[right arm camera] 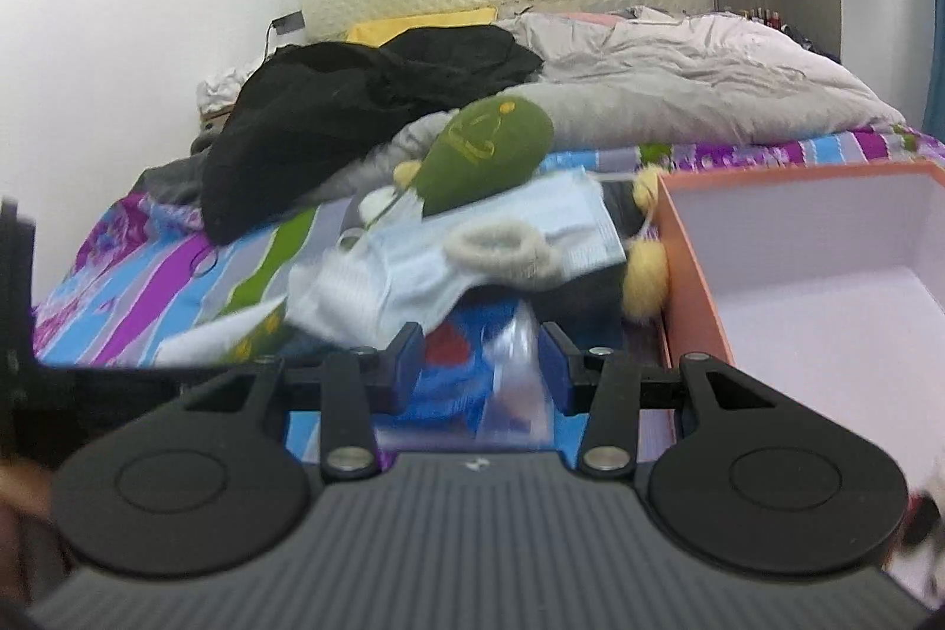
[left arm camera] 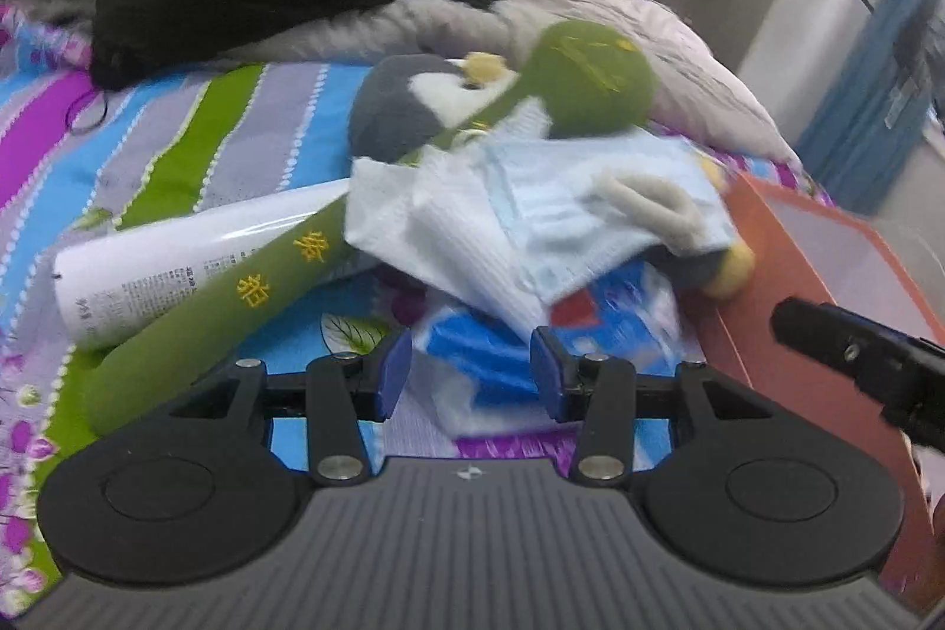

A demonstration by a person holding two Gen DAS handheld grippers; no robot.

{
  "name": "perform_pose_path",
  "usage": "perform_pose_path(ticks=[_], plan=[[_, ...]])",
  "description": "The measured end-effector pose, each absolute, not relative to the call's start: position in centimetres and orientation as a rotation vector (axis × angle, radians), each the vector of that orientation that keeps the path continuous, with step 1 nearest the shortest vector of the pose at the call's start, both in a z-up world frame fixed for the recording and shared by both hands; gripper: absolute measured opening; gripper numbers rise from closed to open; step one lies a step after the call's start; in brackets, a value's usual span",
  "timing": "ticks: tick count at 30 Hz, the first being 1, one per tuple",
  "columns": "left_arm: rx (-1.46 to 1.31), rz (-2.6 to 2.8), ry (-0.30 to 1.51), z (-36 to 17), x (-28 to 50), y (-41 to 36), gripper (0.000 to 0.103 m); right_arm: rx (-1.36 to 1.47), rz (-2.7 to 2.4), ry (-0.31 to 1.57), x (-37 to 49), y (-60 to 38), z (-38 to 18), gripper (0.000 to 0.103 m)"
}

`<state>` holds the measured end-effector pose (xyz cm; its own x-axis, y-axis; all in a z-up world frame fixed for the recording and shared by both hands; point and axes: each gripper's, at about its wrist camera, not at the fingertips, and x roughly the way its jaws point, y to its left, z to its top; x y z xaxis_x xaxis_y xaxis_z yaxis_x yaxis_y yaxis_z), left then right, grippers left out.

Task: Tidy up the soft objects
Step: 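Grasp the white tissue with left tool while right tool grasps the mask loop, then lift the tissue with left tool while right tool lifts the white loop toy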

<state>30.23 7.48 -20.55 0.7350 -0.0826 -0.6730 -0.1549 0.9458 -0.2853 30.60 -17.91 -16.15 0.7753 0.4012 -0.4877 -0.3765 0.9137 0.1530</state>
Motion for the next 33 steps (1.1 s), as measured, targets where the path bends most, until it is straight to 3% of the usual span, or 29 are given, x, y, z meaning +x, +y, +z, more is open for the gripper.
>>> perform_pose_path(ticks=[5,15,19,20,22,23,33], plan=[[-0.486,0.051,0.743,-22.6,32.5,9.1,0.062,0.004,0.407,0.519,34.5,-16.4,-16.7,0.046],[-0.598,0.03,0.726,-25.1,34.9,10.4,0.06,-0.078,0.427,0.591,39.3,-14.2,-19.4,0.048],[-0.599,0.022,0.694,-24.8,34.9,10.7,0.031,-0.085,0.47,0.622,39.3,-13.9,-19.7,0.046],[-0.592,0.019,0.691,-24.7,35.0,10.7,0.019,-0.081,0.479,0.634,39.3,-13.9,-19.8,0.041],[-0.583,0.016,0.674,-24.3,34.9,10.6,0.012,-0.081,0.485,0.655,39.3,-13.7,-20.0,0.023],[-0.577,0.017,0.666,-24.1,34.8,10.6,0.009,-0.075,0.486,0.663,39.1,-13.7,-20.0,0.012],[-0.516,0.031,0.612,-20.2,31.8,9.7,0.006,0.002,0.499,0.639,35.9,-15.5,-18.2,0.011]])
